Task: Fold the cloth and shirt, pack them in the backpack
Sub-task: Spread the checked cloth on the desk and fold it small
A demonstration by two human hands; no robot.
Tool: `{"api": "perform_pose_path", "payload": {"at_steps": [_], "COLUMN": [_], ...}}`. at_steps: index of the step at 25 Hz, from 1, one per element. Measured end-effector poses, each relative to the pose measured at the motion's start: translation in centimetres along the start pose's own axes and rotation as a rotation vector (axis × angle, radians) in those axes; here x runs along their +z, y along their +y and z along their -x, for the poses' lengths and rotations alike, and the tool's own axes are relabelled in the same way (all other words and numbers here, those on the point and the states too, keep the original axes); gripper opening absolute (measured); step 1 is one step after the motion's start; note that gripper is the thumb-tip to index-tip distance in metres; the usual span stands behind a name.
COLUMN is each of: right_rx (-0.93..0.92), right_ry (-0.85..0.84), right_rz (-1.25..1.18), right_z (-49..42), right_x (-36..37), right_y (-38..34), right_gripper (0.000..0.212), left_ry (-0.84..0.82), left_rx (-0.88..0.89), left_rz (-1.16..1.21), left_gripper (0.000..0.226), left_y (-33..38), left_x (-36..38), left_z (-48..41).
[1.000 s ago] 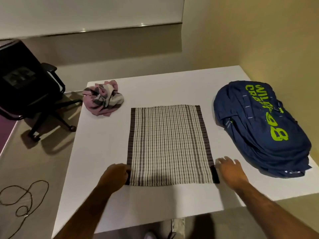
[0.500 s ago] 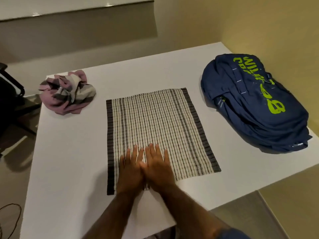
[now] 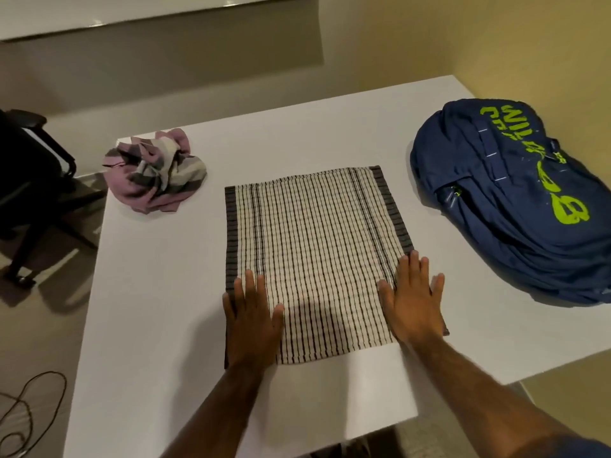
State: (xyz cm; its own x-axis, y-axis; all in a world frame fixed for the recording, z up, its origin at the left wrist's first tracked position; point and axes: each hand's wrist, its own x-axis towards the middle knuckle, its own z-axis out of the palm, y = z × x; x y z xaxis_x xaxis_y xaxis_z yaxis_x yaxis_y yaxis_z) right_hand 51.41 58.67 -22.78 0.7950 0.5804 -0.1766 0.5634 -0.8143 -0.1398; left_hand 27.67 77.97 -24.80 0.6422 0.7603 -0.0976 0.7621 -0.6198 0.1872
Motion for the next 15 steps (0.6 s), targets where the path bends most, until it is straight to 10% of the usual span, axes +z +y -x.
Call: {"api": "perform_pose_path", "payload": {"at_steps": [6, 15], "right_rx": [-0.452, 0.019], "right_ry": [-0.050, -0.028], "right_rz": [-0.126, 0.015], "right_z": [1.0, -5.7], "right_x": [2.5, -0.1], "right_y": [-12.5, 1.1], "right_gripper": [0.061, 0.076], "left_ry": [-0.037, -0.040], "left_rx": [0.284, -0.012], "left_rz": [0.033, -0.002], "left_gripper": [0.064, 0.074], "left_y": [4.2, -0.8], "left_x": [0.5, 0.5], "left_z": [-4.4, -4.4]}}
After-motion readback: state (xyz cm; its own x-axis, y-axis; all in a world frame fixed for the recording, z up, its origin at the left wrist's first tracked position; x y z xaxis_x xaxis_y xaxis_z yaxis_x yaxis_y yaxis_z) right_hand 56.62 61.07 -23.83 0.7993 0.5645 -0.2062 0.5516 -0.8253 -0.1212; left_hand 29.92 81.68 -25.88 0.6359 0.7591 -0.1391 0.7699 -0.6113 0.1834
